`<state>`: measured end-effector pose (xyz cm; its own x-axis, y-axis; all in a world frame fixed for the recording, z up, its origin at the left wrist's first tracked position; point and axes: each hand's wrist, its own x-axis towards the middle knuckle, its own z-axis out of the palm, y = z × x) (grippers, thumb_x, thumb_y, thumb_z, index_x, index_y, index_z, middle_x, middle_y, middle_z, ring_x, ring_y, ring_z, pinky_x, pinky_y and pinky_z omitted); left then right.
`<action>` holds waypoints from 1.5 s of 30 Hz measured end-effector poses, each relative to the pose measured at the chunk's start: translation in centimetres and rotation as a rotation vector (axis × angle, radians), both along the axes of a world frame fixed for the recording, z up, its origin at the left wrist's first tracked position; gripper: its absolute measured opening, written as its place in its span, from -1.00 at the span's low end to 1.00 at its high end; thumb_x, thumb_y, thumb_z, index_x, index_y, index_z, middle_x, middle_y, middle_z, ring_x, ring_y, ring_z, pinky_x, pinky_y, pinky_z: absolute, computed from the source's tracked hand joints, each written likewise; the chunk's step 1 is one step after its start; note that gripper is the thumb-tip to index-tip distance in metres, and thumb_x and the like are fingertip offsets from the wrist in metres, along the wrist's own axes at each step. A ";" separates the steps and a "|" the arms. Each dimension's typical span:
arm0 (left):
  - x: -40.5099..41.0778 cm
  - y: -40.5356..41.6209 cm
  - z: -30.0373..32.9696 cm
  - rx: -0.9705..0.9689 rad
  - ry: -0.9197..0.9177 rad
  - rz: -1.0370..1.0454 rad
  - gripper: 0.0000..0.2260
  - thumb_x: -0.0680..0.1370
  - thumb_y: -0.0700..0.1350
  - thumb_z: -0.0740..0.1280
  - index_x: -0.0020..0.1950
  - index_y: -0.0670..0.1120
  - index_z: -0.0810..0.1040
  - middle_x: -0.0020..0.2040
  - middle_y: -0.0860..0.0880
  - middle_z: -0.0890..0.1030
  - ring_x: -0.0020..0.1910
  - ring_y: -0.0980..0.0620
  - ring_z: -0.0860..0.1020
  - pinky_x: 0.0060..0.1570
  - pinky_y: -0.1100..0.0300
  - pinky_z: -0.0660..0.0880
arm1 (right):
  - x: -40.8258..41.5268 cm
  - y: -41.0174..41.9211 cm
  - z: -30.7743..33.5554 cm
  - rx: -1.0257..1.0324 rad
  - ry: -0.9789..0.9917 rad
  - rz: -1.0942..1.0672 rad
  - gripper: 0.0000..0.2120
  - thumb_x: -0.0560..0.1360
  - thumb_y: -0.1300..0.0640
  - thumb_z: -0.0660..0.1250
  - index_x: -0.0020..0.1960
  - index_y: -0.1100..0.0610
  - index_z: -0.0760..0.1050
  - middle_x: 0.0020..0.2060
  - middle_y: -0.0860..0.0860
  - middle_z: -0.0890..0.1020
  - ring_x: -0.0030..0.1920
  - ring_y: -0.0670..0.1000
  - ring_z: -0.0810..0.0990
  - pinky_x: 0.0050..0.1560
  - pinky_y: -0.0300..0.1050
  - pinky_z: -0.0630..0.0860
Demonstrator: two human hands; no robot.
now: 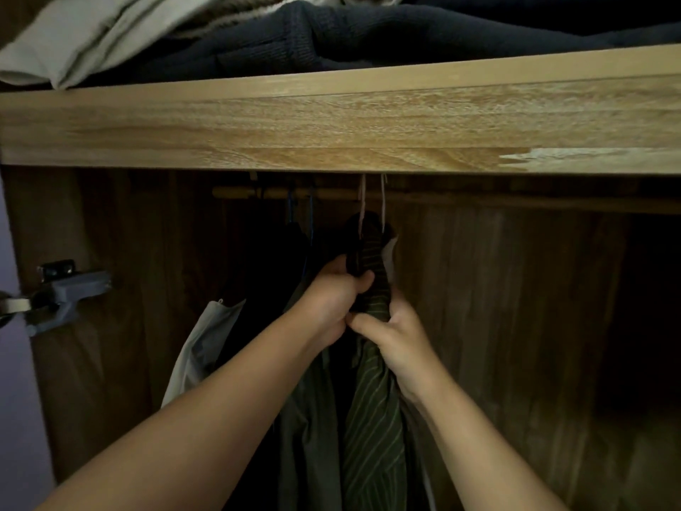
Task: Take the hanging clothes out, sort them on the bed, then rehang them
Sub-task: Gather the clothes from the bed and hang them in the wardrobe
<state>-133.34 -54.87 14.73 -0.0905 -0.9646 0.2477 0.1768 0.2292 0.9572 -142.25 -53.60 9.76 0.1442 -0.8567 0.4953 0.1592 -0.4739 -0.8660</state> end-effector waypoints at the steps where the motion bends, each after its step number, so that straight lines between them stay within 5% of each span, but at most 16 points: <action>1: 0.1 -0.1 0.1 -0.007 0.019 -0.008 -0.71 0.58 -0.32 0.16 0.28 -0.14 0.44 0.09 -0.12 0.58 -0.05 0.02 0.54 -0.07 0.23 0.48 | -0.3 0.0 0.1 0.011 -0.047 0.034 -0.58 0.45 0.34 0.33 0.28 0.14 0.40 0.04 0.08 0.64 0.04 -0.04 0.63 -0.01 -0.25 0.55; 4: 0.6 -0.5 0.5 -0.025 0.059 -0.020 -0.70 0.59 -0.34 0.14 0.29 -0.16 0.43 0.06 -0.11 0.58 -0.08 0.01 0.56 -0.14 0.24 0.50 | -0.9 0.1 0.6 0.075 -0.182 0.122 -0.58 0.43 0.17 0.30 0.28 0.08 0.39 0.14 0.10 0.62 0.13 0.05 0.61 0.11 -0.14 0.56; 8: 0.7 -1.1 0.8 -0.025 0.040 0.067 -0.68 0.59 -0.35 0.13 0.32 -0.16 0.41 0.17 -0.17 0.54 0.00 -0.04 0.53 -0.19 0.23 0.49 | -1.3 -0.4 1.2 0.104 -0.213 0.127 -0.63 0.51 0.37 0.21 0.28 0.11 0.38 0.11 0.12 0.62 0.04 0.03 0.64 -0.03 -0.21 0.59; 13: 0.3 -2.4 0.8 0.009 0.080 0.167 -0.67 0.60 -0.37 0.09 0.32 -0.18 0.41 0.18 -0.18 0.53 -0.01 -0.06 0.52 -0.06 0.11 0.47 | -0.5 -2.0 1.7 0.157 -0.140 0.085 -0.57 0.49 0.46 0.16 0.29 0.17 0.39 0.01 0.09 0.63 -0.03 0.04 0.63 -0.14 -0.24 0.59; 18: 1.1 -3.2 0.8 0.053 0.101 0.260 -0.66 0.60 -0.36 0.08 0.32 -0.14 0.43 0.07 -0.14 0.54 -0.18 0.00 0.52 -0.16 0.16 0.49 | 0.8 -3.2 2.0 0.172 0.017 0.035 -0.53 0.50 0.43 0.18 0.32 0.07 0.33 0.11 0.07 0.57 0.06 0.02 0.58 -0.07 -0.26 0.56; 21: 1.1 -3.6 0.6 0.087 0.037 0.336 -0.68 0.59 -0.36 0.09 0.28 -0.16 0.46 0.06 -0.14 0.55 -0.16 -0.04 0.53 -0.19 0.17 0.51 | 1.2 -3.4 2.1 0.179 0.173 -0.056 -0.51 0.49 0.40 0.18 0.39 0.16 0.29 0.19 0.05 0.51 0.12 0.03 0.53 0.06 -0.17 0.50; 25: 0.5 -4.2 0.5 0.112 -0.124 0.391 -0.68 0.58 -0.34 0.08 0.30 -0.22 0.44 0.19 -0.23 0.53 0.14 -0.20 0.52 0.20 -0.01 0.47 | 1.2 -2.4 2.3 0.204 0.259 -0.145 -0.53 0.51 0.41 0.13 0.40 0.20 0.26 0.07 -0.01 0.46 0.03 -0.03 0.46 0.02 -0.21 0.43; 30: 0.2 -3.5 -0.1 0.032 -0.510 0.353 -0.70 0.59 -0.29 0.11 0.32 -0.29 0.37 0.23 -0.27 0.49 0.20 -0.22 0.48 0.17 0.03 0.47 | 0.0 -0.5 2.0 0.215 0.515 -0.221 -0.48 0.56 0.26 0.14 0.49 0.18 0.12 0.38 0.10 0.35 0.24 -0.02 0.36 0.06 -0.33 0.21; 36: 1.5 -2.3 -0.4 -0.085 -0.718 0.404 -0.68 0.60 -0.25 0.13 0.36 -0.18 0.35 0.26 -0.20 0.47 0.22 -0.16 0.47 0.24 -0.01 0.44 | 1.4 -0.2 3.2 0.128 0.679 -0.230 -0.53 0.57 0.18 0.20 0.46 0.17 0.21 0.29 0.00 0.42 0.31 0.05 0.38 0.08 -0.33 0.32; 39: 2.1 -1.2 -0.6 -0.156 -0.713 0.358 -0.62 0.61 -0.25 0.11 0.43 -0.08 0.28 0.37 -0.12 0.40 0.32 -0.10 0.39 0.31 0.11 0.34 | 1.2 -0.2 3.1 0.123 0.736 -0.192 -0.45 0.58 0.15 0.19 0.51 0.14 0.09 0.45 0.05 0.28 0.41 0.04 0.28 0.16 -0.33 0.21; 45: 2.6 2.0 -2.3 -0.194 -0.751 0.284 -0.45 0.60 -0.23 0.14 0.54 -0.04 -0.01 0.48 -0.08 0.24 0.42 -0.02 0.26 0.28 0.28 0.19 | 0.9 1.6 0.7 0.083 0.666 -0.260 -0.55 0.64 0.05 0.08 0.49 0.13 0.16 0.41 0.06 0.34 0.37 0.02 0.33 0.24 -0.28 0.24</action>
<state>-130.75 -52.84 12.44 -0.0578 -0.9220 0.3829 -0.5842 0.3423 0.7359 -141.39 -51.97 10.50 0.1793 -0.9355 0.3045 -0.5242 -0.3528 -0.7751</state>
